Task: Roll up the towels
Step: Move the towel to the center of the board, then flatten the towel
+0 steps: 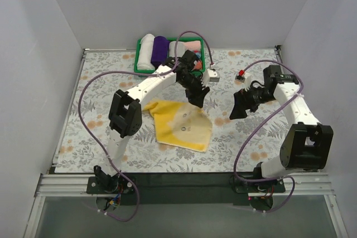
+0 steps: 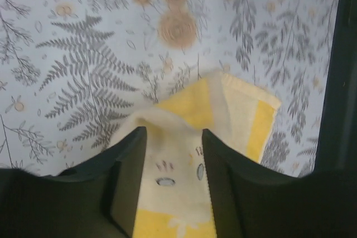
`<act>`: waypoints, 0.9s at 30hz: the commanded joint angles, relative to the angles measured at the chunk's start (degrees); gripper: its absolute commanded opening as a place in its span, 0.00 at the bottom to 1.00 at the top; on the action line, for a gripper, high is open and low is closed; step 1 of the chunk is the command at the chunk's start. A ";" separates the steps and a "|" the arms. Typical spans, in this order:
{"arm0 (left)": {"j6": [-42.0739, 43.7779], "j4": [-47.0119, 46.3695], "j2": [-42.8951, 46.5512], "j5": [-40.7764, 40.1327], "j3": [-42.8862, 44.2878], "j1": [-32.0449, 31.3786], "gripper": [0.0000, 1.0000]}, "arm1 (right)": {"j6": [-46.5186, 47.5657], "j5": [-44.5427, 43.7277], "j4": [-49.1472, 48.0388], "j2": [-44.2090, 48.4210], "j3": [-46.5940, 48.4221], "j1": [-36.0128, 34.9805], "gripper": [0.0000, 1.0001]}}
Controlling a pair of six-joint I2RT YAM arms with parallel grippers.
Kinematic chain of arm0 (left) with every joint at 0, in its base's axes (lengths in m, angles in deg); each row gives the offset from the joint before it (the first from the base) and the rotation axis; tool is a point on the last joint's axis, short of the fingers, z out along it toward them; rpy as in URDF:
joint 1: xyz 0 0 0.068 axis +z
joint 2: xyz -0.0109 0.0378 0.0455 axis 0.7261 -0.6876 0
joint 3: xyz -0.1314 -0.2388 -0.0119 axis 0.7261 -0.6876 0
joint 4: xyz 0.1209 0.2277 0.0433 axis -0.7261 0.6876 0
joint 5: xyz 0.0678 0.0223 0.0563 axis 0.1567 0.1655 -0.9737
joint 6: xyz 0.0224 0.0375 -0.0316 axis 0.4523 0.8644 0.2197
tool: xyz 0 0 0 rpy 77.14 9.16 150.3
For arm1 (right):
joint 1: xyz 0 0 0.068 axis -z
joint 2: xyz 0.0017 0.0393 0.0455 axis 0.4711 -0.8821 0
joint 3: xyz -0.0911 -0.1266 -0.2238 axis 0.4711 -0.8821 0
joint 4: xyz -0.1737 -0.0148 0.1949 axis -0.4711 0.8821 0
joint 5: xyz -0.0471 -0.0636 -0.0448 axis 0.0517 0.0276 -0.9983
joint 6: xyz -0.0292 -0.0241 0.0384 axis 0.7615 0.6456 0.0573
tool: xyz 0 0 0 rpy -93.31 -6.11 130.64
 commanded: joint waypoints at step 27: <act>22.61 -4.10 25.24 -9.50 -33.90 35.82 0.52 | -20.27 -35.02 -19.73 -22.84 9.78 -17.16 0.75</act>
